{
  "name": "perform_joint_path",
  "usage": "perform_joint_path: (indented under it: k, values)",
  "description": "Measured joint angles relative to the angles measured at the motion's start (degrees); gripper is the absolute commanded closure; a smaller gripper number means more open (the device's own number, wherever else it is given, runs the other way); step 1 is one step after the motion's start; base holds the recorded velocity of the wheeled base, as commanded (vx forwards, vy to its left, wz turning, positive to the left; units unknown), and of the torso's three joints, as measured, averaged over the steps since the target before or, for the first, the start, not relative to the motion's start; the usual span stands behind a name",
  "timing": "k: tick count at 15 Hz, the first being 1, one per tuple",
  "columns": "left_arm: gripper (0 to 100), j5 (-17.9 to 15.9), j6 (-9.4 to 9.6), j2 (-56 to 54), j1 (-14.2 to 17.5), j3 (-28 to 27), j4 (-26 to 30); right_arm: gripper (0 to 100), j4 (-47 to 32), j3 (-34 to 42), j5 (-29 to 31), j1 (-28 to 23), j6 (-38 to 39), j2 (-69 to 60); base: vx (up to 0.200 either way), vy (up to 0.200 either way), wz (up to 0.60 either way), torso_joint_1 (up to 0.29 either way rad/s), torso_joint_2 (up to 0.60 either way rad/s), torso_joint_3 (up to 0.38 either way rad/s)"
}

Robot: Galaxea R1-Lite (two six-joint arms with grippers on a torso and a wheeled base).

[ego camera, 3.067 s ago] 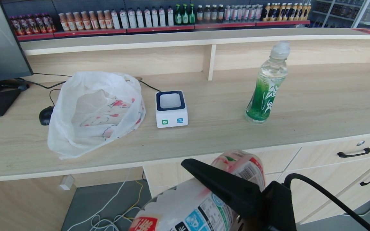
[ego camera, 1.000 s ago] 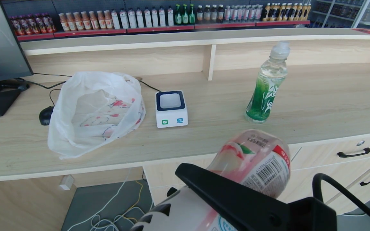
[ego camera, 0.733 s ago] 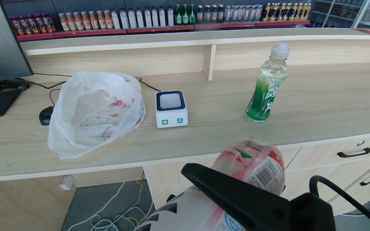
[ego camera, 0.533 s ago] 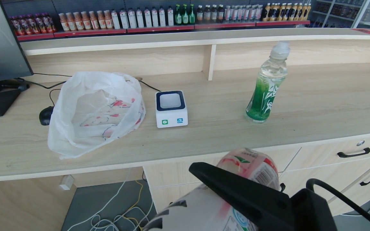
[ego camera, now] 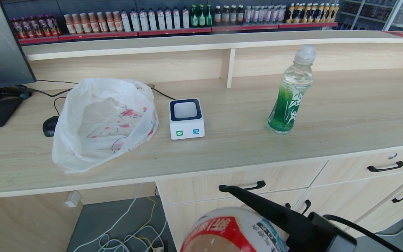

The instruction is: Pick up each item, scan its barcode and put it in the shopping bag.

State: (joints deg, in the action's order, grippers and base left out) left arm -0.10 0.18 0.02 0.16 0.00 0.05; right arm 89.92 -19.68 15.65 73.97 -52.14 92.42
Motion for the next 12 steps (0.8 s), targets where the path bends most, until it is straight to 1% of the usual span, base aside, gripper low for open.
perform_joint_path:
  k: [2,3,6,8,9,10,11,12]
  values:
    - [0,0.0,-0.02,0.0,0.0,0.0,0.0,100,0.0,0.6,0.7,-0.1,9.3,0.1,0.000,0.000,0.00,0.000,0.00,0.000]
    - [0,0.0,0.00,0.0,0.0,0.0,0.0,100,0.0,0.8,0.7,-0.1,12.3,0.1,0.000,0.000,0.00,0.000,0.00,0.000]
    - [0,0.0,0.00,0.0,0.0,0.0,0.0,100,0.0,1.7,0.9,0.0,13.7,-0.7,0.000,0.000,0.00,0.000,0.00,0.000]
    - [0,0.0,-0.02,0.0,0.0,0.0,0.0,100,0.0,2.5,0.8,0.0,18.9,-1.3,0.000,0.000,0.00,0.000,0.00,0.000]
    - [0,0.0,-0.02,0.0,0.0,0.0,0.0,100,0.0,2.7,0.8,0.0,23.2,-1.4,0.000,0.000,0.00,0.000,0.00,0.000]
    - [0,0.0,0.00,0.0,0.0,0.0,0.0,100,0.0,2.7,0.7,0.0,25.5,-1.4,0.000,0.000,0.00,0.000,0.00,0.000]
    - [0,0.0,0.00,0.0,0.0,0.0,0.0,100,0.0,2.6,0.9,-0.1,29.9,-1.2,0.000,0.000,0.00,0.000,0.00,0.000]
    - [0,0.0,0.00,0.0,0.0,0.0,0.0,100,0.0,1.8,1.6,-0.7,36.2,-0.7,0.000,0.000,0.00,0.000,0.00,0.000]
